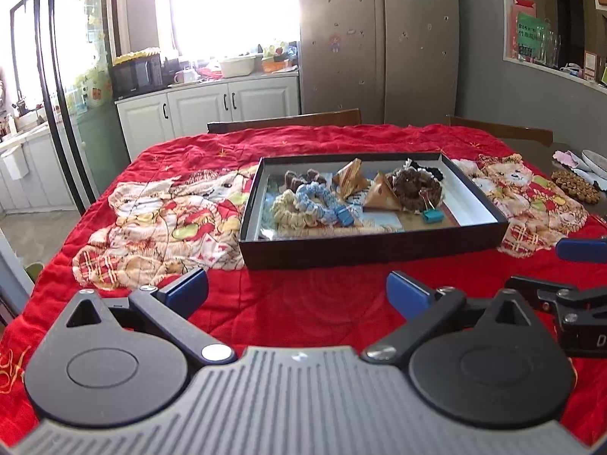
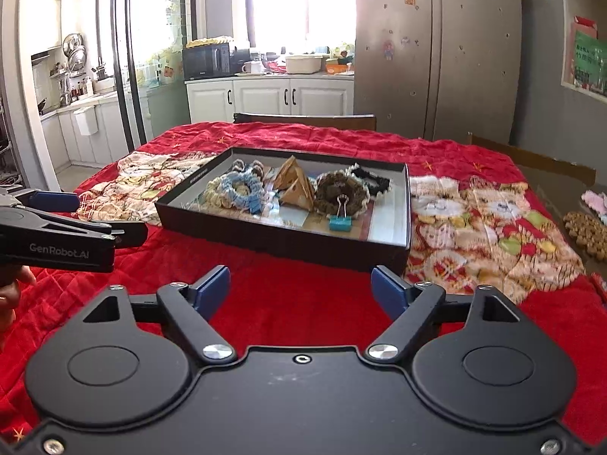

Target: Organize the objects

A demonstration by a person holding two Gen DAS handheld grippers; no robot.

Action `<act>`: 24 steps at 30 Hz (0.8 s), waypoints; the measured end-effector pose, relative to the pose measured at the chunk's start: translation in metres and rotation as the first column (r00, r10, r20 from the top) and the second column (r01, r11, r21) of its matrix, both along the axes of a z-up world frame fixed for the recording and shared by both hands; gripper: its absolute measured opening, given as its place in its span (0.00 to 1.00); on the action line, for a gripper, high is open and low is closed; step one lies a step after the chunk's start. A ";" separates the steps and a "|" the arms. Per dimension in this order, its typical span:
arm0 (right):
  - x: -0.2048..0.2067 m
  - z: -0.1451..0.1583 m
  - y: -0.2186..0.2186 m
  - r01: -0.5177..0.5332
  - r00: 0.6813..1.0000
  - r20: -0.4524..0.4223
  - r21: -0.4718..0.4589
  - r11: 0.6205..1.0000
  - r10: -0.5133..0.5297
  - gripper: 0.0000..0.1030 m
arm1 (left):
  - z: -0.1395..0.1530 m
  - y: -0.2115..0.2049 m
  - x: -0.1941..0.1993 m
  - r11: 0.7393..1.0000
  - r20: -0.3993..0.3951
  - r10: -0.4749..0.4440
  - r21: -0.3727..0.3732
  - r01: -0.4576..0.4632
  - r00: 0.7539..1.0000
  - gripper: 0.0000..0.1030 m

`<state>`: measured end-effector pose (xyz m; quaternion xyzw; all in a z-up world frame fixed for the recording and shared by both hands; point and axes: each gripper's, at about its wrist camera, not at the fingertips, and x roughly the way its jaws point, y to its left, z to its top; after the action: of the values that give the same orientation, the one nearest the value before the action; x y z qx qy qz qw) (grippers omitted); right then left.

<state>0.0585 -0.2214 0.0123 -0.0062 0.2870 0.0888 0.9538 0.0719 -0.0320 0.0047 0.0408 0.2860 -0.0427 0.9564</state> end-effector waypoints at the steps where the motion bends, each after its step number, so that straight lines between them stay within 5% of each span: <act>1: -0.001 -0.002 -0.001 0.006 1.000 -0.005 0.007 1.000 -0.006 0.79 | -0.001 -0.001 0.000 1.000 -0.005 0.001 0.000 -0.001 1.000 1.00; 24: -0.005 -0.023 -0.004 0.036 0.998 -0.049 0.041 0.998 -0.034 0.80 | -0.011 0.000 -0.004 0.999 -0.035 0.035 -0.034 -0.036 0.999 1.00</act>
<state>0.0539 -0.2257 -0.0109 0.0212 0.3082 0.0783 0.9479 0.0681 -0.0322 -0.0065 0.0183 0.3021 -0.0313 0.9526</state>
